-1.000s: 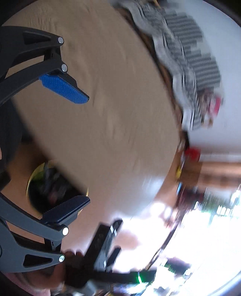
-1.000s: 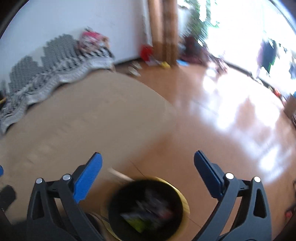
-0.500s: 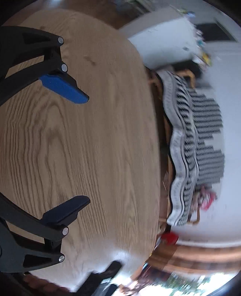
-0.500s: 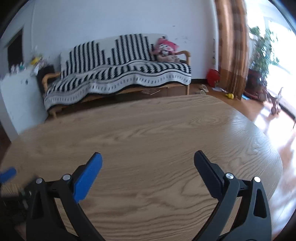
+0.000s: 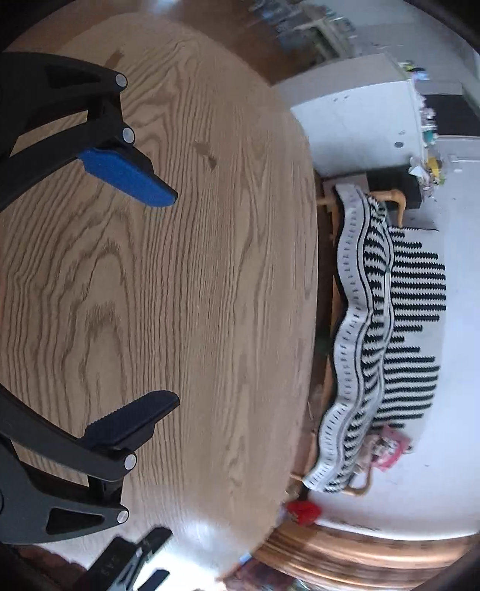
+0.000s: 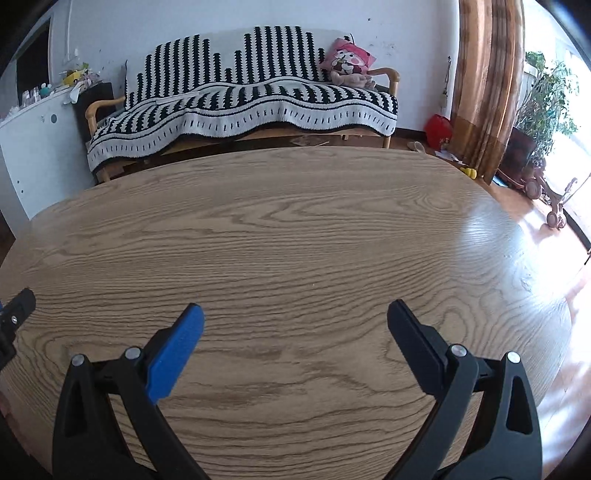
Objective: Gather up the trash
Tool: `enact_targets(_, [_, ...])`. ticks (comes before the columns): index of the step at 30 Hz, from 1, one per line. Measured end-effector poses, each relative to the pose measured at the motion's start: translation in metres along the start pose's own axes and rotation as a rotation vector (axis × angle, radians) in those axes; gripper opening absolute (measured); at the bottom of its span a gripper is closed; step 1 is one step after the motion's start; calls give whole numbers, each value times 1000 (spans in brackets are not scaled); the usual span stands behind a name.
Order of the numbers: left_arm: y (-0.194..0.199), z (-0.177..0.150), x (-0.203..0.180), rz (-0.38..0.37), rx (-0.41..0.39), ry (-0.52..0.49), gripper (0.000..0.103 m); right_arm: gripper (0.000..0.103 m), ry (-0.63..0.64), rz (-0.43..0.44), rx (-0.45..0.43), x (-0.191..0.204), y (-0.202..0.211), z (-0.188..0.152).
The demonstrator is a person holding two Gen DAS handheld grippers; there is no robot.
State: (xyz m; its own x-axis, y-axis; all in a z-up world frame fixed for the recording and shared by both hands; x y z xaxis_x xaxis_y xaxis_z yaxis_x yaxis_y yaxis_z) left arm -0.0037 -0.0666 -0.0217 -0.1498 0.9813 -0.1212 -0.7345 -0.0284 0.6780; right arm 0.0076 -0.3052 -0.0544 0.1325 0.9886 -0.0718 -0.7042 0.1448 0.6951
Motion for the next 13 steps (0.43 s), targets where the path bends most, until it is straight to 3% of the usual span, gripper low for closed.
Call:
enact_targets(3, [-11, -2, -1, -24, 49, -8, 97, 96, 7, 14, 9, -4, -3, 1])
enact_targets(5, [-16, -2, -2, 15, 49, -24, 97, 96, 15, 18, 17, -4, -4, 0])
enact_targets(9, [-25, -3, -3, -6, 61, -67, 97, 96, 16, 19, 25, -9, -4, -3])
enact_targets(13, [-34, -3, 2, -1, 67, -44, 97, 96, -8, 24, 29, -15, -6, -4])
Point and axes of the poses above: each gripper's, at about its wrist camera, not at the fingertips, and y roughly against the way its jaws point, x to its left, z to its top, the point moved 1 cm from there along -y, roughly the way its jaws point, and after that the axes turned 5 degrees about y, right-handed, at the moved point
